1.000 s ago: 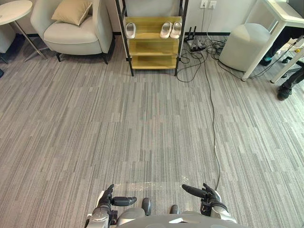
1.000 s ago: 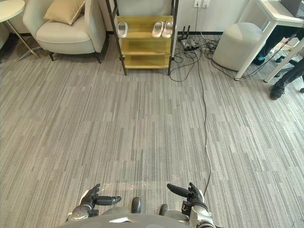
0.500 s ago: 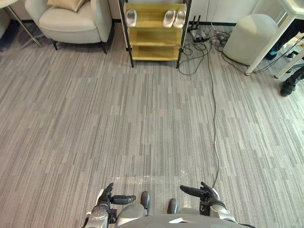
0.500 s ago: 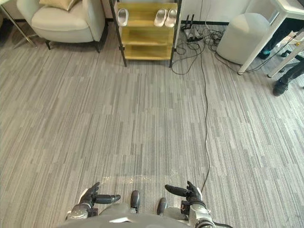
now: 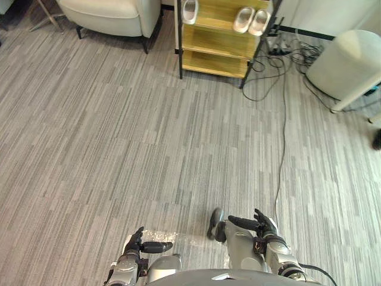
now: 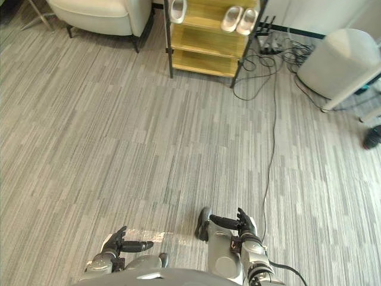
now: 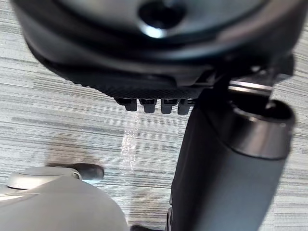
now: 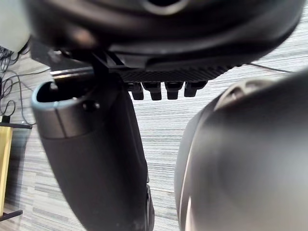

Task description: Organize the slippers on the shoe rack

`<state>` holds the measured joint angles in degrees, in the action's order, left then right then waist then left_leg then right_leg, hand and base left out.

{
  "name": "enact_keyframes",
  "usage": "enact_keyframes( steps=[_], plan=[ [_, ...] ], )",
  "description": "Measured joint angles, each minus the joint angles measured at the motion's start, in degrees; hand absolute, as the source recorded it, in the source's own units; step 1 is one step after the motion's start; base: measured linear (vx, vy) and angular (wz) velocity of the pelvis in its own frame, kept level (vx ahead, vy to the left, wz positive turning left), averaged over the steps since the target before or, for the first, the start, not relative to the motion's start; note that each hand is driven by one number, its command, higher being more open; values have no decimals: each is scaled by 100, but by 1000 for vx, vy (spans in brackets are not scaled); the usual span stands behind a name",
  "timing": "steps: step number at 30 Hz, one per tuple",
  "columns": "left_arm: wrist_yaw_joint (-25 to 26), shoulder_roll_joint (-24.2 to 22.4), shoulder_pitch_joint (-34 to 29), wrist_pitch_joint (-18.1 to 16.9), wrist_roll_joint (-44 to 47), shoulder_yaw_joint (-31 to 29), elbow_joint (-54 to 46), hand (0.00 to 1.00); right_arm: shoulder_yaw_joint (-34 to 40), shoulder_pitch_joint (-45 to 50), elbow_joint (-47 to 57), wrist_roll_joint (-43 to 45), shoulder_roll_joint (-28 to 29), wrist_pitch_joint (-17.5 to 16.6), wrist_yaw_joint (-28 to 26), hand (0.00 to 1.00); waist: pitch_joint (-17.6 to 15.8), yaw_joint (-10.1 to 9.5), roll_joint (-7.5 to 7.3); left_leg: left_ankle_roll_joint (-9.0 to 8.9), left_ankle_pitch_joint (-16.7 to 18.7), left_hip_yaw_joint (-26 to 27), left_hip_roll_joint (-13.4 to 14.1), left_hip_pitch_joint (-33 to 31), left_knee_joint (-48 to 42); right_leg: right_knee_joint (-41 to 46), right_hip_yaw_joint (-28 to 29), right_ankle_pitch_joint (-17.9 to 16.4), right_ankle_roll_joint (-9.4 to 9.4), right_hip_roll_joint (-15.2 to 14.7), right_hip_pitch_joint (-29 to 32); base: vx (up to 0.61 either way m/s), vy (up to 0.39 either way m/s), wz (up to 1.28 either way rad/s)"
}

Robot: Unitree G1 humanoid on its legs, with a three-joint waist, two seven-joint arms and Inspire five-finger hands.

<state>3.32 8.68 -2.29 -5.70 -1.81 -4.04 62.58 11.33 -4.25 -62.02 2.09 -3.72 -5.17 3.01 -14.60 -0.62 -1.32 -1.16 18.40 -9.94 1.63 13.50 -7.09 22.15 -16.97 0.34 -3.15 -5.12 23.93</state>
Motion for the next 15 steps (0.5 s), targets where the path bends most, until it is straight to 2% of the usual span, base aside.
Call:
enact_keyframes(
  steps=[1,2,3,4,5,6,7,8,9,10,11,13,14,15],
  plan=[
    [7,-67,70,1,1,-98,45,100,44,-58,-3,17,-32,6,2,100,-28,-31,147,-54,43,-16,117,-1,-140,191,-134,-116,-13,62,-19,671,-281,50],
    [-13,-189,144,-17,0,-272,31,100,121,-97,9,18,-27,-14,13,100,-8,-32,221,-302,-112,25,205,-273,-865,241,-241,-428,-142,130,-214,662,-269,35],
    [-49,-241,145,-31,0,-371,27,100,120,-94,-9,19,-11,-3,11,100,-23,-31,250,-456,-287,38,230,-405,-1436,147,-306,-566,-155,197,-466,757,-325,37],
    [-75,-261,129,-50,1,-498,2,100,91,-17,1,22,25,19,10,100,-13,-25,287,-391,-721,79,239,-717,-2450,-118,-351,-673,-142,332,-907,715,-312,24],
    [-82,-335,130,-48,5,-645,-59,100,16,127,127,29,105,16,19,100,-16,-44,296,-506,-1221,235,350,-1220,-3754,-468,-359,-793,-121,455,-1423,641,-281,15],
    [-79,-336,134,-53,6,-648,-123,100,-4,154,155,30,118,18,17,100,-27,-56,311,-476,-1148,416,461,-1492,-4337,-602,-359,-807,-138,537,-1615,591,-235,4],
    [-84,-353,163,-55,10,-708,-305,100,-9,140,182,65,168,17,28,100,-85,-130,282,-400,-874,858,720,-2081,-5330,-913,-325,-836,-176,663,-2036,467,-173,-6],
    [-104,-350,199,-53,14,-763,-393,100,-4,141,204,93,211,18,43,100,-109,-195,244,-334,-720,1015,803,-2380,-5593,-1079,-303,-844,-176,697,-2240,444,-125,-11],
    [-102,-347,287,-79,23,-768,-536,100,-4,152,260,177,278,21,106,100,-151,-284,158,-248,-487,1227,816,-2884,-5628,-1342,-260,-847,-175,708,-2602,334,-75,-8],
    [-93,-339,323,-105,31,-763,-576,100,-4,144,269,218,289,19,128,100,-164,-316,139,-232,-398,1292,792,-3088,-5517,-1452,-236,-853,-168,706,-2732,402,-38,-21],
    [-85,-354,378,-158,67,-750,-634,100,9,105,265,255,287,20,144,100,-176,-380,119,-199,-227,1411,710,-3434,-5053,-1643,-132,-866,-145,691,-2971,398,41,-39],
    [-84,-363,451,-178,129,-685,-642,100,51,49,259,255,287,15,164,100,-199,-478,78,-208,-258,1386,379,-3631,-3393,-1769,24,-1017,99,532,-3229,410,120,-53],
    [-76,-384,463,-176,126,-604,-606,100,49,53,259,254,248,1,171,100,-185,-503,111,-253,-636,1309,260,-3641,-2101,-1777,164,-1213,281,486,-3363,449,209,-47],
    [-80,-401,466,-167,143,-599,-588,100,47,53,239,255,236,5,177,100,-167,-537,195,-200,-1255,1250,230,-3594,-1874,-1764,256,-1309,378,473,-3449,567,239,-55]
  ],
)
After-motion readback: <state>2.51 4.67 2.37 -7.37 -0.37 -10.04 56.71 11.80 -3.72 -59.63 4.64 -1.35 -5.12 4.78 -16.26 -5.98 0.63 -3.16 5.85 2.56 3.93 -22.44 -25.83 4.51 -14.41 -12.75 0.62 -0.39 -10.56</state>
